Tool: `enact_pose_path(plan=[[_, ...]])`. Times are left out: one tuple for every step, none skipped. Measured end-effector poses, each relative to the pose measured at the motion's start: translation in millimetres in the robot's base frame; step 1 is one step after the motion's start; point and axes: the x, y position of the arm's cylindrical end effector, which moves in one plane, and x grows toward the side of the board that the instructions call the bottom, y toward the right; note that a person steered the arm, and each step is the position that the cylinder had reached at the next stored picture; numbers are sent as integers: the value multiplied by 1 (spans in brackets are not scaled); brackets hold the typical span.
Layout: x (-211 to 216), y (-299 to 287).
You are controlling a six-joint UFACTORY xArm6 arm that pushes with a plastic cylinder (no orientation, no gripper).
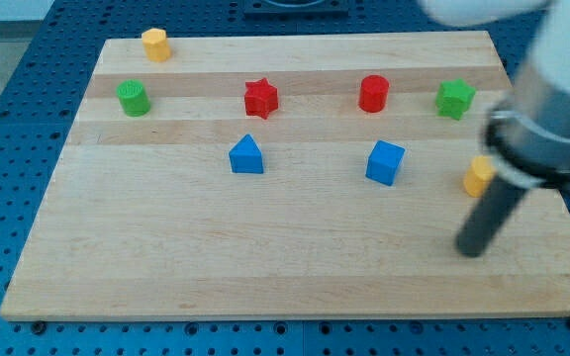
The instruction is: Slide the cube to the bottom of the red circle
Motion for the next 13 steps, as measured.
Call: enact_pose_path(plan=[[-24,-25],[-52,-43],[-83,-71],[-109,-84],[-97,-73],[-76,-50],[-69,-29],[-97,-41],[-141,-108],[-160,-145],[-135,-128],[-101,-97],[-113,-77]])
